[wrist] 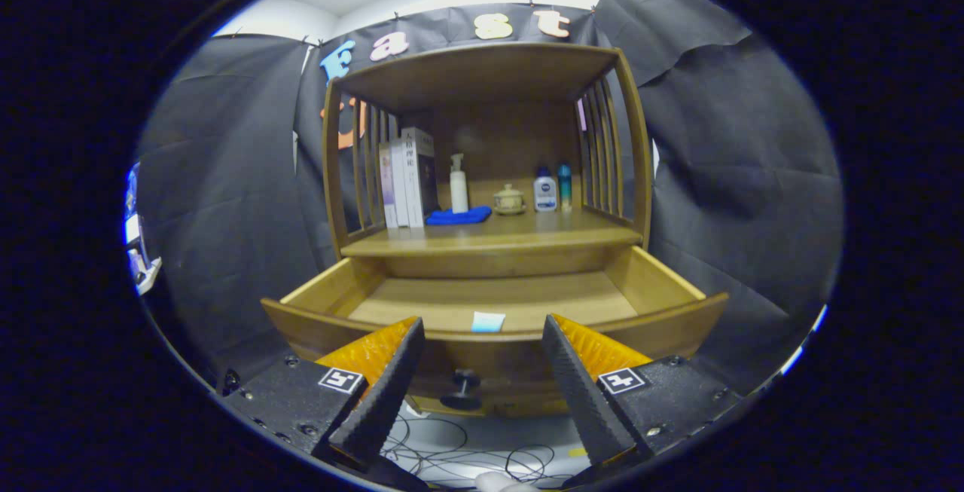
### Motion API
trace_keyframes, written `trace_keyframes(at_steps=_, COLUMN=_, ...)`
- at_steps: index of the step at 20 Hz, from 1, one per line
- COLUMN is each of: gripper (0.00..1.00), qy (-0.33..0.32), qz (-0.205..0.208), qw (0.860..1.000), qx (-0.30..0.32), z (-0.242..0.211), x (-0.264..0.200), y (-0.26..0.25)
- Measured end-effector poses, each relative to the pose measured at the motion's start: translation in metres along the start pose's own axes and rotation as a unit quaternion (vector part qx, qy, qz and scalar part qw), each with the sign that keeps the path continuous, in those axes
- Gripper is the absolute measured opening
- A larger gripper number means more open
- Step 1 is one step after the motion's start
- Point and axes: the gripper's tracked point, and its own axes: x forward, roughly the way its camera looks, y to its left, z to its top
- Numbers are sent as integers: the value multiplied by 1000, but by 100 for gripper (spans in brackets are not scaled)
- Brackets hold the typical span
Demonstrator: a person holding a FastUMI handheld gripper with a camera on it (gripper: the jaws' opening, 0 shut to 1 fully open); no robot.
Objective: Pull open the drawer, take out the items inside it, and place them on the countertop above the cabinet.
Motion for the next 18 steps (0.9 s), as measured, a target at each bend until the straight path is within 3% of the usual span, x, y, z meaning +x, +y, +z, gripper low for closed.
trace_keyframes(at_steps=5, gripper=99, qy=9, qz=2, qw=1000, qx=17, z=50, x=36, y=9)
trace_keyframes(at_steps=11, gripper=99, qy=101, qz=-12, qw=995, qx=22, z=62, x=101, y=21)
trace_keyframes(at_steps=14, gripper=99, qy=171, qz=-27, qw=985, qx=21, z=40, x=130, y=20)
trace_keyframes(at_steps=18, gripper=99, qy=269, qz=-54, qw=962, qx=6, z=0, x=158, y=9)
